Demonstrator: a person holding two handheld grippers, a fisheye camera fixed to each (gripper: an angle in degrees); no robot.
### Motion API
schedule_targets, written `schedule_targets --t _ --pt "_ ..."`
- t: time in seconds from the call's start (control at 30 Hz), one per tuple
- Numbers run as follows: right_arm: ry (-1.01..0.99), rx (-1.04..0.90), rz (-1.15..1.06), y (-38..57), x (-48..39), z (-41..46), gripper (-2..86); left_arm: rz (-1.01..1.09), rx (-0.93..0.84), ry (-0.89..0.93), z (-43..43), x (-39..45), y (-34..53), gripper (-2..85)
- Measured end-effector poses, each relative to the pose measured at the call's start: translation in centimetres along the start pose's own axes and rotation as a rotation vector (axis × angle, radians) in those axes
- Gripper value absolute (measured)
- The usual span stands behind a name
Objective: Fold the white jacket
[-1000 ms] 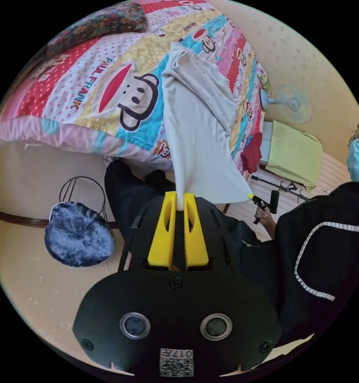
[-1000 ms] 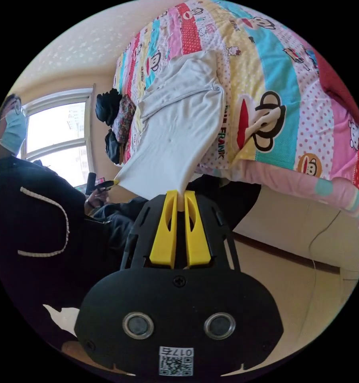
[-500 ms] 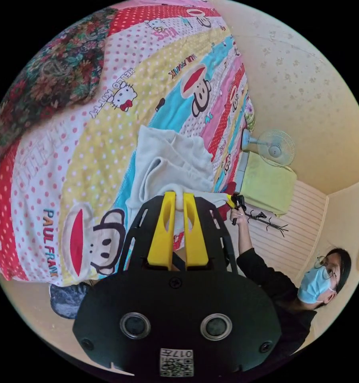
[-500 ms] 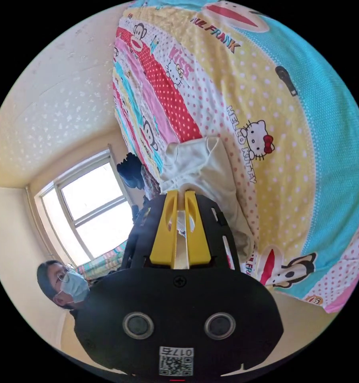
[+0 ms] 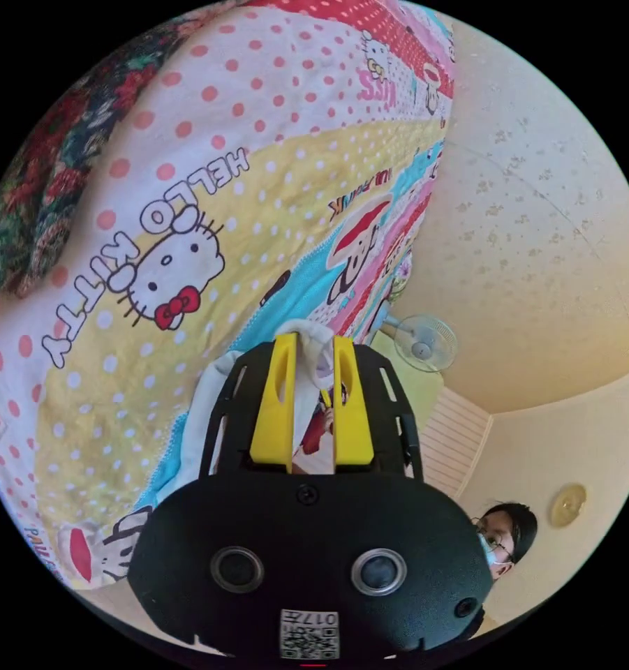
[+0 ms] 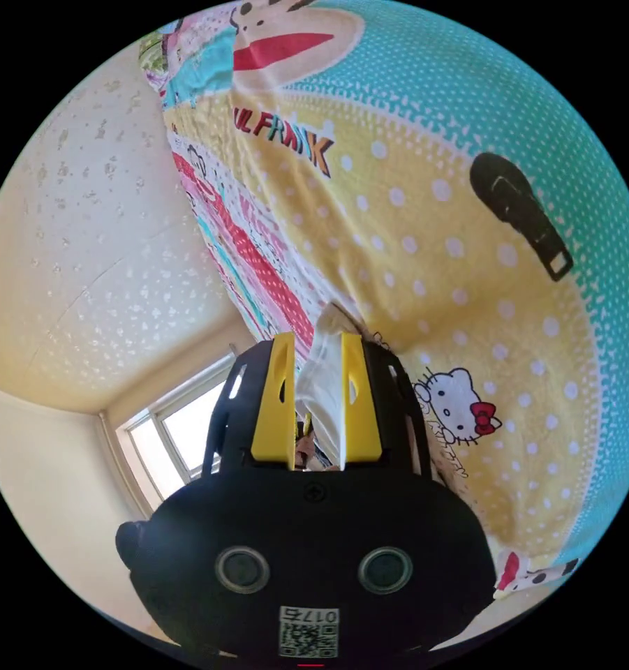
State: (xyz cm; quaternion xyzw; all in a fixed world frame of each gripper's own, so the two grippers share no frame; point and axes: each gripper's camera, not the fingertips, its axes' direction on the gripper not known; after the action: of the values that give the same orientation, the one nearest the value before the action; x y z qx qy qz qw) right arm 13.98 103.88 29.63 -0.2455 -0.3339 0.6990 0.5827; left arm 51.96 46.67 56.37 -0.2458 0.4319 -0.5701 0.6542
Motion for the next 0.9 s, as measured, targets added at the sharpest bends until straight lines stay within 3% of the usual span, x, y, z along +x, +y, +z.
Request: schedule_targets --t 0.07,0.13,0.2,0.3,0.43,0.57,0.9 --pt "-0.021 -0.004 -0.1 1.3 -0.8 -0.9 12.4 0.081 0.038 0.027 -1.5 1.3 0.8 13.0" --pt "-0.011 0.01 -0.19 2.9 -1.9 -2.2 12.6 0.194 0.057 -0.074 -2.9 3.7 2.3 13.5" --pt "0.009 0.001 -0.295 5.1 -2.9 -3.2 12.5 0.36 -0.047 -0.296 -2.8 6.8 5.1 13.3" --pt "0.166 -0.041 -0.419 9.4 -2.9 -3.9 12.2 0.501 -0.187 -0.556 -0.6 8.4 9.4 12.7" --pt "0.419 -0.117 -0.578 15.4 -1.2 -3.3 12.0 0.597 -0.279 -0.699 1.1 8.3 13.6 12.3" --pt "0.541 -0.186 -0.727 20.3 -0.3 -2.4 11.3 0.676 -0.355 -0.859 1.9 7.9 17.2 11.4" --pt "0.571 -0.252 -0.746 21.9 -0.8 -0.9 9.1 0.637 -0.334 -0.854 1.2 9.3 18.9 4.2"
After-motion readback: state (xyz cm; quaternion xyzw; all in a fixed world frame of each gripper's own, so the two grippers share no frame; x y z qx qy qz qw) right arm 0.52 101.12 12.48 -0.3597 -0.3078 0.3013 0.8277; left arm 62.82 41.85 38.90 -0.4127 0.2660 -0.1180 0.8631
